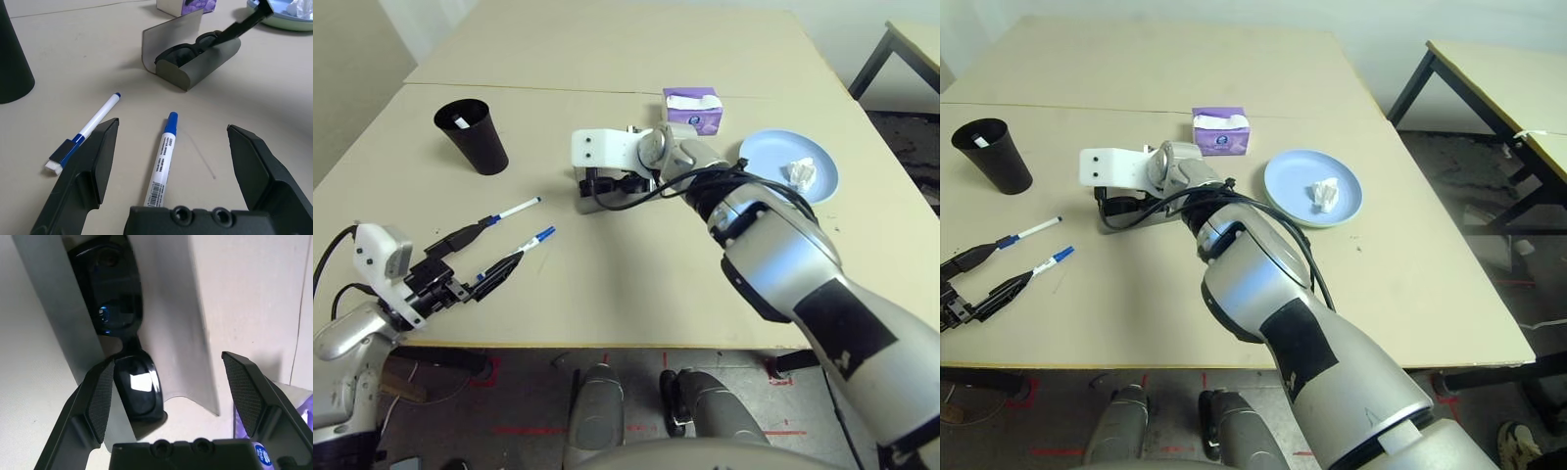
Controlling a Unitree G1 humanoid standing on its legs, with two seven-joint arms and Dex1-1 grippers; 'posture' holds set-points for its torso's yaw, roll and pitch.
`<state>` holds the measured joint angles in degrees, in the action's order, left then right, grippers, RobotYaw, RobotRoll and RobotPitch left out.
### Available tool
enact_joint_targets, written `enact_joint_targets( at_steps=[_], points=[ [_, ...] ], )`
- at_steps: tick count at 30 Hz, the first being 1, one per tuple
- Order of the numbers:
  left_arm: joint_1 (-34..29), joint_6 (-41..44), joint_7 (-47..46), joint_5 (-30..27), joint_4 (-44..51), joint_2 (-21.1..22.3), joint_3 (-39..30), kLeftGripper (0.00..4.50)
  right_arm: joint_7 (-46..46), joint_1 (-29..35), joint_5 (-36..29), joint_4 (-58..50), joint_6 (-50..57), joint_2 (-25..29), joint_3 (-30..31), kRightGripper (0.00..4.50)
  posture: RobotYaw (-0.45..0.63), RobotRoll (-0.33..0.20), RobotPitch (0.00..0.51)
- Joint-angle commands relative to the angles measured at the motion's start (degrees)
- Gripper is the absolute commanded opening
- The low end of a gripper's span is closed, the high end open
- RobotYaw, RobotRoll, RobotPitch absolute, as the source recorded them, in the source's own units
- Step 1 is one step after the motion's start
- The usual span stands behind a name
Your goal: Organize and tidy the items on the table.
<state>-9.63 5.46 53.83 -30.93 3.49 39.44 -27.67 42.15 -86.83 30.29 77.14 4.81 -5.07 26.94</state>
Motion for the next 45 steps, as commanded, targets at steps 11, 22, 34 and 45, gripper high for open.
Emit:
enact_joint_targets(
  at_steps=[11, 22, 34, 45],
  points=[
    [1.5, -1.1, 0.6, 1.0, -2.7, -0.4, 2.3, 4.50, 12.6, -11.2, -16.4, -1.9, 8.3, 7.5, -18.5, 4.46, 0.11, 0.000, 0.161],
    [2.5, -0.1, 1.4, 0.7, -3.2, 0.5, 2.5, 4.50, 25.3, 12.5, -27.6, -32.2, 21.4, 24.5, -24.4, 4.46, 0.07, 0.000, 0.168],
    [5.5, 1.1, 3.1, 0.6, -5.0, 2.7, 3.0, 4.50, 19.4, 48.1, -46.0, -70.1, 23.3, 28.7, -36.7, 4.46, 0.05, 0.000, 0.168],
    [6.7, 2.7, 1.8, 0.4, -5.5, 3.6, 1.8, 4.50, 26.6, 71.0, -51.7, -74.7, 6.3, 28.2, -32.4, 4.46, 0.06, 0.000, 0.171]
  ],
)
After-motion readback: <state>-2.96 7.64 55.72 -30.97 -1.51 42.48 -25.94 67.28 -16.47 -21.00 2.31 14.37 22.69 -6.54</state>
